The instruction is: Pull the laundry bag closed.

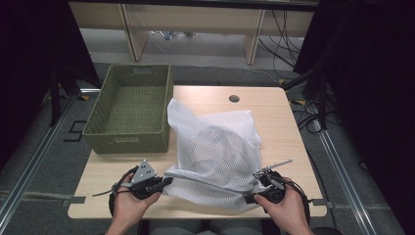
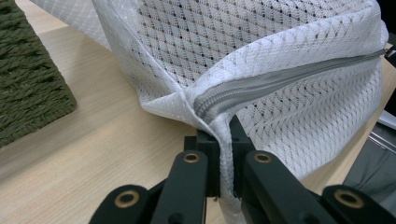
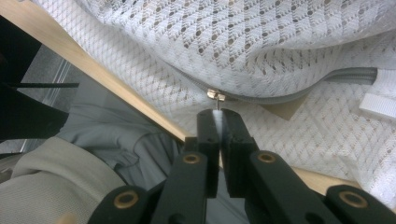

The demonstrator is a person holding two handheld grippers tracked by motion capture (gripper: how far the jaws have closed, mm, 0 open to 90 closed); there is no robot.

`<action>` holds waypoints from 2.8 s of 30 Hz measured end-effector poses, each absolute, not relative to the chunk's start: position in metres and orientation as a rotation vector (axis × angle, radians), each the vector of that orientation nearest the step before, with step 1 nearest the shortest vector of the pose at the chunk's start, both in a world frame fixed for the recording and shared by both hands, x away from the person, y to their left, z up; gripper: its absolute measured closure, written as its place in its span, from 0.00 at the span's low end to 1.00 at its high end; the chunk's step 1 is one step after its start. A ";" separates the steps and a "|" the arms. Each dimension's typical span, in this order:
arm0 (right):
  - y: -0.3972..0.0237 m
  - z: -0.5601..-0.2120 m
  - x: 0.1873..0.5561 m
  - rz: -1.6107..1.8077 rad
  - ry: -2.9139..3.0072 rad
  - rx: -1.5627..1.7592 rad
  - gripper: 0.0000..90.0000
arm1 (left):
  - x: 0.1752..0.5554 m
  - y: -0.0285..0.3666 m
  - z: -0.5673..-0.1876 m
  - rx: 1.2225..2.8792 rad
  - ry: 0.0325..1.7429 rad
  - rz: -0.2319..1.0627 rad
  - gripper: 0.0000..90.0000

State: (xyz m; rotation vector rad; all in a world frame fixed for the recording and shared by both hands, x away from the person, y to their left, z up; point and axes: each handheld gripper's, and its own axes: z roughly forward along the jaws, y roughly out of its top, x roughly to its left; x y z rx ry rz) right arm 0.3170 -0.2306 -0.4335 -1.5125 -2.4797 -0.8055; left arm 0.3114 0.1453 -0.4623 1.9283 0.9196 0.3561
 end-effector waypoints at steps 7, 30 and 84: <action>-0.233 -0.433 0.317 -0.787 -2.464 -1.560 0.98 | 0.311 0.146 -0.465 1.930 0.944 0.351 0.98; -0.243 -0.440 0.317 -0.771 -2.468 -1.548 0.98 | 0.312 0.148 -0.466 1.941 0.932 0.355 0.98; -0.251 -0.441 0.324 -0.824 -2.425 -1.559 0.98 | 0.312 0.151 -0.463 1.896 0.977 0.344 0.98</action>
